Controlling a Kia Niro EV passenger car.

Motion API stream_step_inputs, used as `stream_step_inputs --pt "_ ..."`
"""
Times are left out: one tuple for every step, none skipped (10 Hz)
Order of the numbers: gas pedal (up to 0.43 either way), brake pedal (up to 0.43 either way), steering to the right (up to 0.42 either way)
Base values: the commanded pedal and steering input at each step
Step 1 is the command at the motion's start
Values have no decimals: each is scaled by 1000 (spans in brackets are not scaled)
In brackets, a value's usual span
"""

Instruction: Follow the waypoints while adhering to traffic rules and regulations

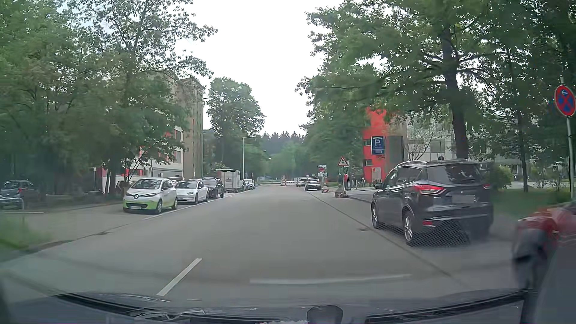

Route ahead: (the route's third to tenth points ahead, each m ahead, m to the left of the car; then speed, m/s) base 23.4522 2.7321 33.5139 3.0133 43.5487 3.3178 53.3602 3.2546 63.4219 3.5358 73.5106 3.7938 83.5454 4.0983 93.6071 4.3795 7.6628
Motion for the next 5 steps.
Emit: stream_step_inputs --pt "59 0 -8" --pt "59 0 -8" --pt "59 0 -8" --pt "59 0 -8" --pt "59 0 -8"
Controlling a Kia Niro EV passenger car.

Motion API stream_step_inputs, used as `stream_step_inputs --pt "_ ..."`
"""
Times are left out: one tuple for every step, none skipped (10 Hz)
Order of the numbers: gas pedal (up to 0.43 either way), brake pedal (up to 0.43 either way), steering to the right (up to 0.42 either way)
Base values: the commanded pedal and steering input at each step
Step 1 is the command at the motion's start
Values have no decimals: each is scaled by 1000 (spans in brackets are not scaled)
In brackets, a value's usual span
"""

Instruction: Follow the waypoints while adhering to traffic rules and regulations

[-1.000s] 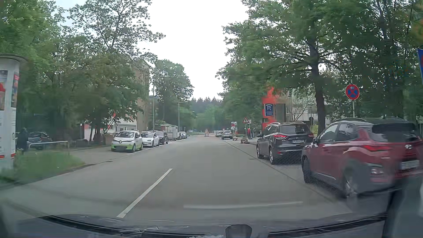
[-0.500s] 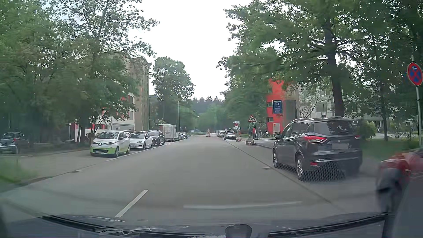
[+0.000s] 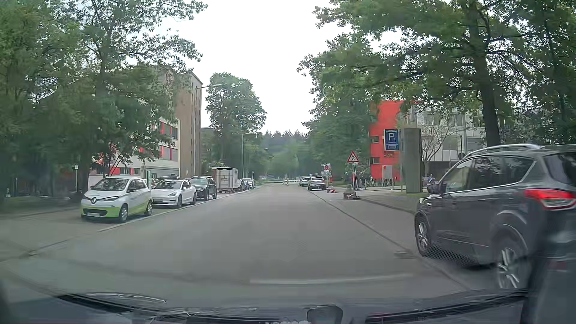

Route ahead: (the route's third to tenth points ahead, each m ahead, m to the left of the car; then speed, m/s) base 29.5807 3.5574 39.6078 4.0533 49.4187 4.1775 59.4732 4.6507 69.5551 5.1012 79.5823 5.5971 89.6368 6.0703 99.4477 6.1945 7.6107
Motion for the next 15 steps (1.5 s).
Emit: stream_step_inputs --pt "59 0 -8" --pt "59 0 -8" --pt "59 0 -8" --pt "59 0 -8" --pt "59 0 -8" --pt "59 0 -8" --pt "59 0 -7" --pt "59 0 -5" --pt "59 0 -5" --pt "59 0 -5" --pt "59 0 -5" --pt "59 0 -5" --pt "67 0 -5" --pt "67 0 -5" --pt "67 0 -5"
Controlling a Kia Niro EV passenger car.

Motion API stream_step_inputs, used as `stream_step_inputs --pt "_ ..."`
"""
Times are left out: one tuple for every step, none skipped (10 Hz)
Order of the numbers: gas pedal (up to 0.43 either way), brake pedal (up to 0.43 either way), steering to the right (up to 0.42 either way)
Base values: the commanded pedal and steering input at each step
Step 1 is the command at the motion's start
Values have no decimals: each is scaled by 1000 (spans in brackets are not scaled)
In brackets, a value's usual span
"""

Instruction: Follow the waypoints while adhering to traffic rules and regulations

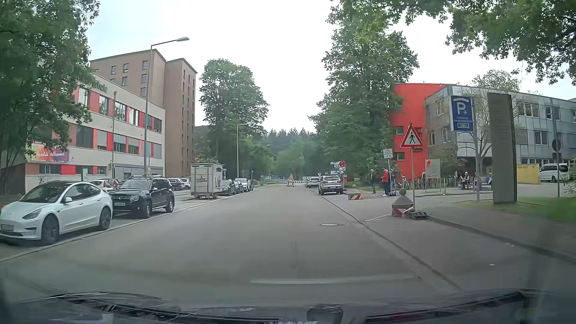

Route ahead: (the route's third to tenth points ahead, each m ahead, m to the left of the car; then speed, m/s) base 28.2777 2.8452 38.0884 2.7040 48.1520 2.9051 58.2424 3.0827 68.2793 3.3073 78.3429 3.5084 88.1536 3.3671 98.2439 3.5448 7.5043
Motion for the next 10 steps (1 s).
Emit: stream_step_inputs --pt "67 0 -5" --pt "67 0 -5" --pt "67 0 -4" --pt "67 0 -5" --pt "59 0 -4" --pt "59 0 -5" --pt "59 0 -4" --pt "59 0 -4" --pt "59 0 -4" --pt "59 0 -4"
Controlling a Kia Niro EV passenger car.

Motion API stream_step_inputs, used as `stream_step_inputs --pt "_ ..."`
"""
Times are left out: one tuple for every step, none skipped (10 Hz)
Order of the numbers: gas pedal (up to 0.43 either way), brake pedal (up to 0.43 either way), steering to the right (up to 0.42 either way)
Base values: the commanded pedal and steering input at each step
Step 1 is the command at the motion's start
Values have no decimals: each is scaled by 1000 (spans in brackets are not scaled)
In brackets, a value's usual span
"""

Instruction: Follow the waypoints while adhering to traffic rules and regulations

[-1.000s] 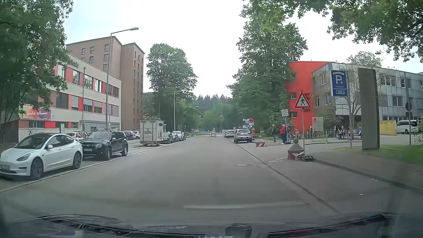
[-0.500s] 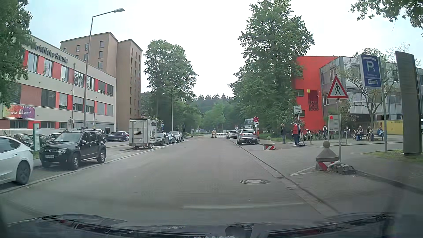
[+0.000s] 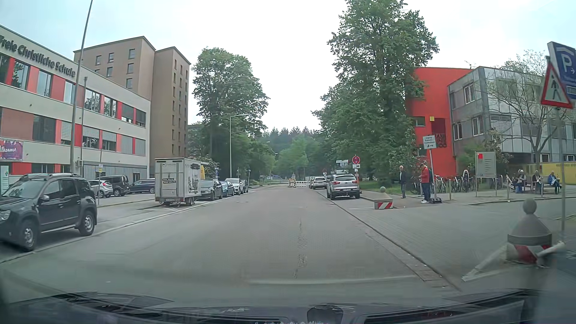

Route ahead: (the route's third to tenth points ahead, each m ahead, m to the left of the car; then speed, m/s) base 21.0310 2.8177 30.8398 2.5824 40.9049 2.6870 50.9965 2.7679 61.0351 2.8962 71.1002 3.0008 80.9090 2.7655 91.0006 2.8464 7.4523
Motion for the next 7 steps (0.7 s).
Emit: stream_step_inputs --pt "59 0 -4" --pt "59 0 -4" --pt "59 0 -4" --pt "59 0 -3" --pt "59 0 -3" --pt "59 0 -3" --pt "59 0 -2"
